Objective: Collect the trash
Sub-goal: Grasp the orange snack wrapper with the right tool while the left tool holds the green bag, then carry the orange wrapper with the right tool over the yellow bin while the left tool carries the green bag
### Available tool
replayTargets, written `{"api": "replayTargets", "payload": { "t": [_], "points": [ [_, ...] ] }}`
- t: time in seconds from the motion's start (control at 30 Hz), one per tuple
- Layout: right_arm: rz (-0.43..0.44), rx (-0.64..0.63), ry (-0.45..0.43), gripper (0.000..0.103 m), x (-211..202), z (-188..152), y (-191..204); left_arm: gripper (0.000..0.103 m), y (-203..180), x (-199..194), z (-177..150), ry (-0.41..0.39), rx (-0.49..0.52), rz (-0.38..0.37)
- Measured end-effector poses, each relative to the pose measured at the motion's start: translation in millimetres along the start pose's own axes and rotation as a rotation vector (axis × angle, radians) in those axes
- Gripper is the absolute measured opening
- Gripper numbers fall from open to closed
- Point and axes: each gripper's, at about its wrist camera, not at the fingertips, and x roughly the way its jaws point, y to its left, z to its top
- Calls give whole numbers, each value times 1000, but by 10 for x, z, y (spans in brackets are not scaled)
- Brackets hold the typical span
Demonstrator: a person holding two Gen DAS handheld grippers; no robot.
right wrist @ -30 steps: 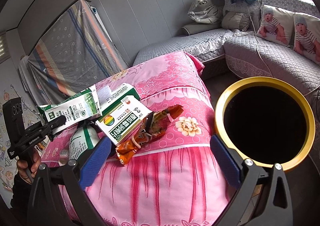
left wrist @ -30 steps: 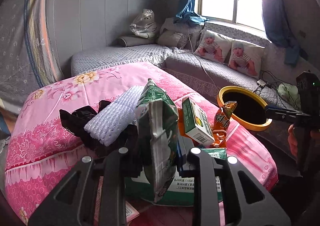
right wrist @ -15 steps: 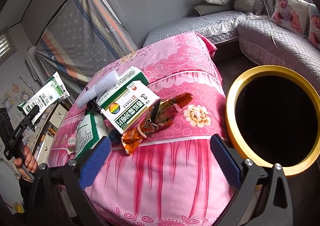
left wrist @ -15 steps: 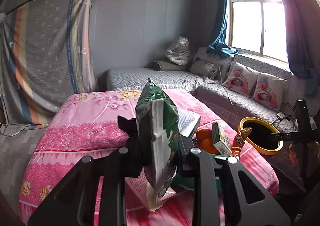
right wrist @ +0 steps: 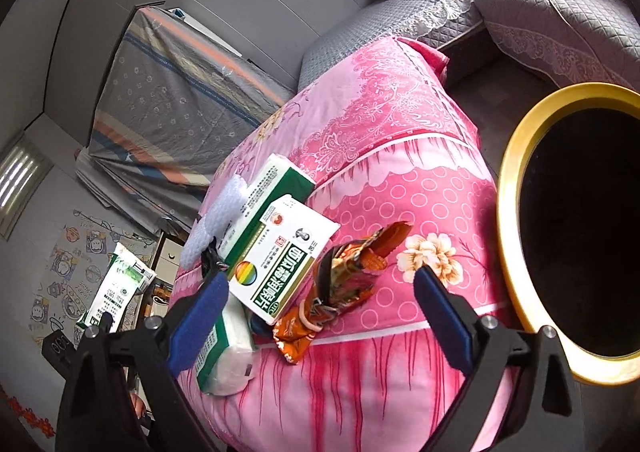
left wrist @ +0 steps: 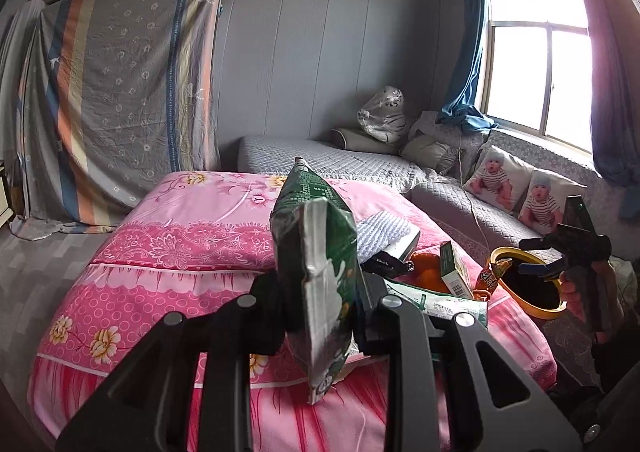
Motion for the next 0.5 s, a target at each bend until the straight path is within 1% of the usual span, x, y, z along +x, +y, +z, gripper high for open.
{"api": "replayTargets", "payload": {
  "t": [0.03,0.2,0.3,0.4,0.47,0.5],
  "points": [
    [-11,9,2,82,33,5,-14,24,-6,2,1,0,2,2],
    [-53,-25,25,78,229,9,25,24,-48,30,1,8,12,-5],
    [-80,-34,57,71,369,22,27,24,-83,68,-6,12,23,-5],
    [-86,-40,88,58,459,-8,42,24,-120,94,-13,14,28,-11],
    [-82,-41,93,30,474,-13,51,24,-146,108,-13,15,34,-8],
    [-74,-36,96,24,470,-14,45,24,-163,113,-16,15,35,-10]
  ]
}}
